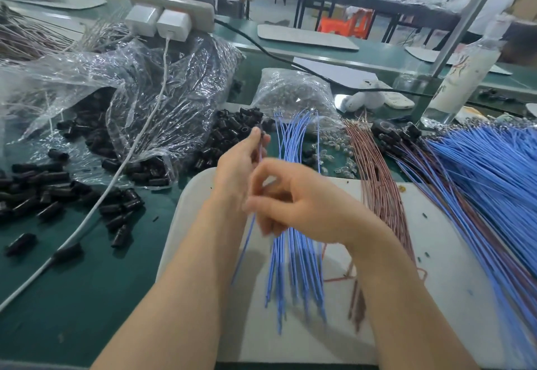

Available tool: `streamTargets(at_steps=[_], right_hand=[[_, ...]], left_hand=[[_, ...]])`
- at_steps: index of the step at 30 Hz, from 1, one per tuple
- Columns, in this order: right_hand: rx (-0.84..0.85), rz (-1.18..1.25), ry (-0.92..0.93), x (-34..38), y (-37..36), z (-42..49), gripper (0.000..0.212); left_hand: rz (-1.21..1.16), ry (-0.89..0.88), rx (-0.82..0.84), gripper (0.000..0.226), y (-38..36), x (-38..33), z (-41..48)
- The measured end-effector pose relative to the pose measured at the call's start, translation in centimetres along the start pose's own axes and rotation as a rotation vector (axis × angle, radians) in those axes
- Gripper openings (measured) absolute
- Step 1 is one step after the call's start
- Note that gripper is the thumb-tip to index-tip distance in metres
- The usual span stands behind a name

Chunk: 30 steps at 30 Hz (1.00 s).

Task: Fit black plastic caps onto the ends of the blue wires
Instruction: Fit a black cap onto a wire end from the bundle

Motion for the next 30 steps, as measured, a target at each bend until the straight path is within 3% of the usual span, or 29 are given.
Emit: streamTargets(at_steps=[5,10,12,13,16,18,21,24,30], right_hand=[[0.537,0.159,0.157,3.0,-0.4,-2.0,0.01],[0.702,0.26,0.216,3.5,0.0,-2.3,0.015],[0.607,0.287,0.176,2.8,0.2,-1.8,0.012],[0.473,0.267,0.13,2.0,0.5,-1.2,0.009],[-0.128,0.091,-0.154,-1.8,1.9,0.5,0.014],[-0.4,-0.05,-0.326,-4.2,2.3,1.1,0.019],[-0.428,-0.16,-0.404,-5.7,1.8,1.6,0.017],[-0.404,-0.121,-0.387,-5.9,1.8,1.7,0.016],[-0.098,-0.06,-0.279,-4.8,1.4,1.0,0.019]], left_hand=[[-0.041,0.007,-0.007,0.02,0.1,-0.2,0.1],[-0.033,-0.012,0.076,0.014,-0.2,0.0,0.3],[-0.003,0.023,0.106,0.014,-0.2,0.1,0.3],[0.023,0.041,0.119,0.015,-0.1,0.3,0.3],[0.058,-0.003,0.179,0.01,-0.3,0.8,0.1],[0.124,-0.066,0.2,0.01,-0.5,1.1,0.0],[0.266,-0.118,0.251,0.009,-0.7,1.6,-0.3],[0.292,-0.133,0.253,0.003,-0.7,1.8,-0.4],[0.196,-0.226,0.178,0.013,-0.6,1.4,0.0]])
Point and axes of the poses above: each hand's wrist, its own z-axis towards the middle knuckle, its own y-axis out of the back of the hand, x = y × z, the point moved 2 cm from there along z, towards the middle knuckle, and after that the axes turned 15 degrees about -z, right-handed, at the moved point
